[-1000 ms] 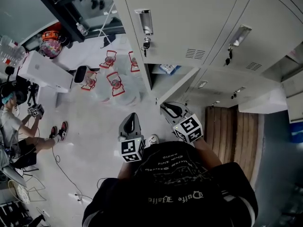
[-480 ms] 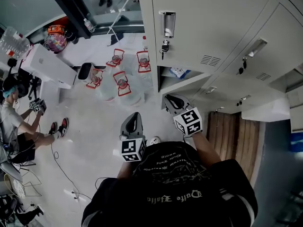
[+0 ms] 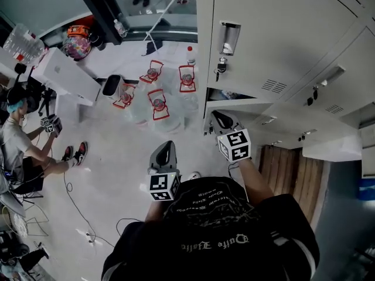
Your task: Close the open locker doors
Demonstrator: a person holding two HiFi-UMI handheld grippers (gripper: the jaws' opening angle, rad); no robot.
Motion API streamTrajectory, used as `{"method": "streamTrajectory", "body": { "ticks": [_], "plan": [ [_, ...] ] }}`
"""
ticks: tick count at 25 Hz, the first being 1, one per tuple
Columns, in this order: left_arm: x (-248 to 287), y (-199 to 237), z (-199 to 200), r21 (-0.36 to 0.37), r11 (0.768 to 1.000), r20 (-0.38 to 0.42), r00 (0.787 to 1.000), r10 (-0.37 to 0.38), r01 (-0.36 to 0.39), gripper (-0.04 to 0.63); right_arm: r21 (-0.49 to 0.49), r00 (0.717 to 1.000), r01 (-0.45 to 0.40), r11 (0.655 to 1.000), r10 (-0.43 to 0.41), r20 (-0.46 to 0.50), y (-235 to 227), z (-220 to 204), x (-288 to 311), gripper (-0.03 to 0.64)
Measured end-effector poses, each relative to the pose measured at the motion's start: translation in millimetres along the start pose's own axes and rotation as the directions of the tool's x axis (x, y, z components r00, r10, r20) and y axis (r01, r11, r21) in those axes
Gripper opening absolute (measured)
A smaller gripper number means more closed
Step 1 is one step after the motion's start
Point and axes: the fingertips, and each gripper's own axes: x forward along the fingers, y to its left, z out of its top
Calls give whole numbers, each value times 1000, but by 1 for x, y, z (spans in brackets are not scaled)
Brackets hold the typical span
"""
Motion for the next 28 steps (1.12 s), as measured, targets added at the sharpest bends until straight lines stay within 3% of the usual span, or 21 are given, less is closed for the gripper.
{"method": "streamTrajectory", "body": {
  "ticks": [20,28],
  "plan": [
    [-1,30,-5,3,999,-31,998,46,-46,8,41,984,178,983,-178,4,-57,15,32,9],
    [8,20,-3,10,999,-35,999,-34,34,8,52,982,191,980,-191,-8,-54,11,25,11]
  ]
}}
